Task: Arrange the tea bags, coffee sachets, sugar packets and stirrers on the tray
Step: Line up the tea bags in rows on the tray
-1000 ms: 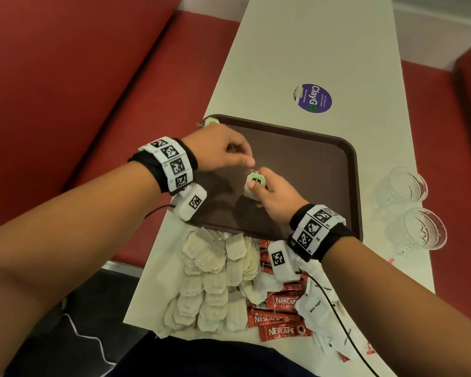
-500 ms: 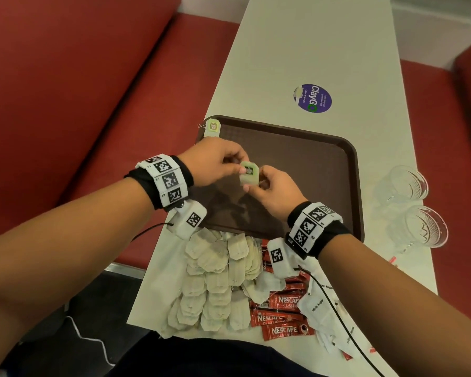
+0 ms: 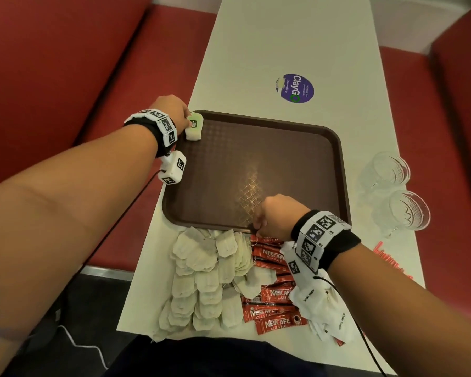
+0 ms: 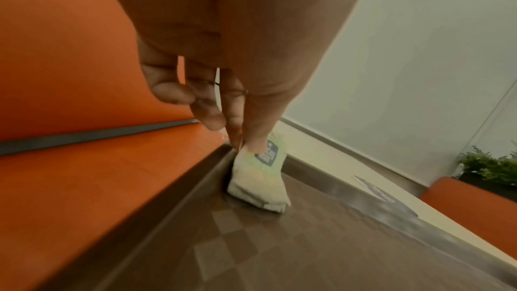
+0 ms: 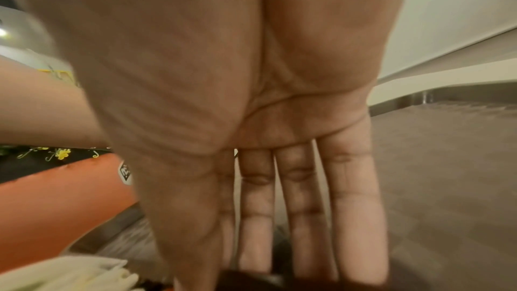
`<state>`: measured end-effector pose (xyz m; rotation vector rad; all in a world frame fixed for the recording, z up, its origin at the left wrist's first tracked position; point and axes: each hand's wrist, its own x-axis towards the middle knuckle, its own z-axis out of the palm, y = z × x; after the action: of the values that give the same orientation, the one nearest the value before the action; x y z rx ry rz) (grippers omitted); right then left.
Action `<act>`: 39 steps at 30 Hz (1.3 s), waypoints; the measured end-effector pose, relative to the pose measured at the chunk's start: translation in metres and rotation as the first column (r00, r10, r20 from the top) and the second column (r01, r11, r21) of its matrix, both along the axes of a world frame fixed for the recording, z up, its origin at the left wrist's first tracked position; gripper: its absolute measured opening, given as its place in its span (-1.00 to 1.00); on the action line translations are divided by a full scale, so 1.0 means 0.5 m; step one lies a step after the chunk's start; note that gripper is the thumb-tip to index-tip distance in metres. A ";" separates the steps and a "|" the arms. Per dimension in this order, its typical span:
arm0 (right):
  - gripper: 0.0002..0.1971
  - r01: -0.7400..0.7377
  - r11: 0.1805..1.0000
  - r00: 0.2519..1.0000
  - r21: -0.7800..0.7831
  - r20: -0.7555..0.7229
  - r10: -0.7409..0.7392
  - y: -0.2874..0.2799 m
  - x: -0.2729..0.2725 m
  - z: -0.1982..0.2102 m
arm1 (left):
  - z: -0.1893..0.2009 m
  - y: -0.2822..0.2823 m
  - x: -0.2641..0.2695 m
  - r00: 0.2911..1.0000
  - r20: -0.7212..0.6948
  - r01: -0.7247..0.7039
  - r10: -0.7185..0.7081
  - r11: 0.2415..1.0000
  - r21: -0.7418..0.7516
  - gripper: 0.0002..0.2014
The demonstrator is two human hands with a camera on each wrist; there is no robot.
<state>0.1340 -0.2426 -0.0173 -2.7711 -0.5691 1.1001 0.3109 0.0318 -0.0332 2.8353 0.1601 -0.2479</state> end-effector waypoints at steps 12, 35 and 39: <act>-0.92 -0.007 1.000 1.000 0.024 -0.027 0.008 -0.005 -0.012 0.005 | -0.025 -0.051 -0.021 0.988 -0.043 0.155 -0.149 0.973 0.169 -0.69; -0.61 -0.272 0.950 0.962 0.151 0.082 0.262 0.088 -0.090 0.013 | 0.027 0.000 -0.482 0.636 -0.274 0.674 -0.722 0.692 -0.260 -0.53; -0.74 -0.245 0.956 0.964 0.161 0.141 0.224 0.096 -0.093 0.015 | 0.015 0.007 -0.503 0.656 -0.210 0.680 -0.725 0.688 -0.254 -0.57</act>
<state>0.0876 -0.1948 -0.0097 -2.6783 -0.9828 0.8730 0.0594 0.0351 -0.0258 2.5350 -0.9001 -0.8102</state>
